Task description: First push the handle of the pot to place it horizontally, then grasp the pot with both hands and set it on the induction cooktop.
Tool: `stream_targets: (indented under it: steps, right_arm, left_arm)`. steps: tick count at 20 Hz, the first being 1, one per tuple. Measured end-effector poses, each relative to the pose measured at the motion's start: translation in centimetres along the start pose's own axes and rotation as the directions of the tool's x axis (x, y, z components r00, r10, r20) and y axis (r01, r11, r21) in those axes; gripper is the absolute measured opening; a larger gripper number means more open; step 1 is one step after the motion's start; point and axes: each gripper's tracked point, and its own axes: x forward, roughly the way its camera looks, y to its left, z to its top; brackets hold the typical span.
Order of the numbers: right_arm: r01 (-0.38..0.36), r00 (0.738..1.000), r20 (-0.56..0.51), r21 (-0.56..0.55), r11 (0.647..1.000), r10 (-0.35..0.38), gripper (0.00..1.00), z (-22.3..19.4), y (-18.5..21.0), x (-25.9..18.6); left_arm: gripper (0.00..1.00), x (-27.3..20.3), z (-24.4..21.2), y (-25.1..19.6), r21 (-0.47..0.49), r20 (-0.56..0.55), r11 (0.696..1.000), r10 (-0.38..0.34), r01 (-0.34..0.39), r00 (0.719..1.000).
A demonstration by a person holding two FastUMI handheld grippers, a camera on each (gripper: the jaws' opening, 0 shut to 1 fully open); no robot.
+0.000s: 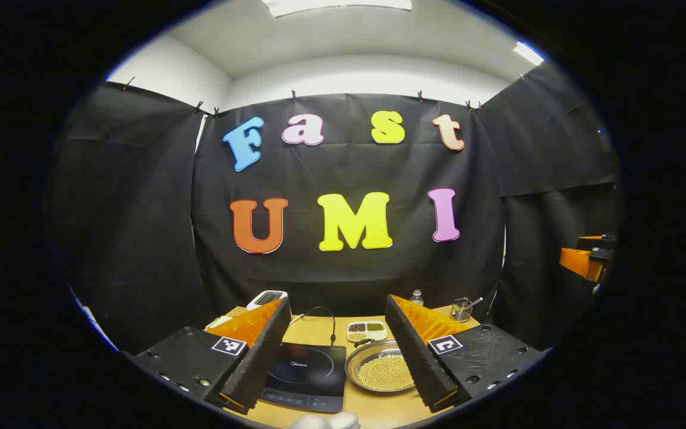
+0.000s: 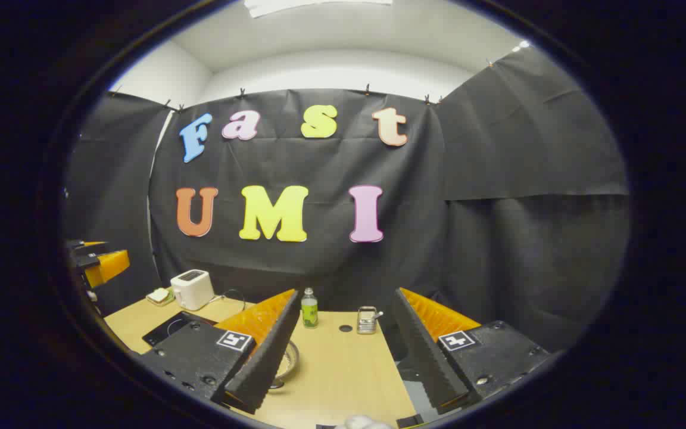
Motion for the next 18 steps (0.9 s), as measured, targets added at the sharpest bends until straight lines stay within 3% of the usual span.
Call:
stream_targets:
  steps: [3, 4, 13, 18]
  right_arm:
    - [0.010, 1.000, 0.000, -0.009, 1.000, -0.010, 0.99, 0.2, 0.0, -0.2]
    - [0.015, 1.000, -0.001, -0.007, 1.000, -0.015, 0.99, 0.2, -0.1, -0.4]
    - [0.028, 1.000, -0.006, -0.005, 1.000, -0.028, 0.96, 0.1, 1.1, -0.2]
    - [-0.026, 0.997, -0.068, 0.037, 0.999, 0.028, 0.99, -1.3, 3.7, 0.9]
  left_arm:
    - [0.87, -0.3, 0.2, 0.0, 0.001, 0.005, 1.000, -0.004, 0.004, 1.000]
    - [0.95, -0.4, 0.3, 0.0, 0.002, 0.008, 1.000, -0.007, 0.007, 1.000]
    - [0.95, -1.0, -0.3, 1.8, 0.003, 0.011, 1.000, -0.010, 0.010, 1.000]
    - [0.95, -1.6, -0.9, 2.6, 0.013, 0.009, 1.000, -0.011, 0.011, 1.000]
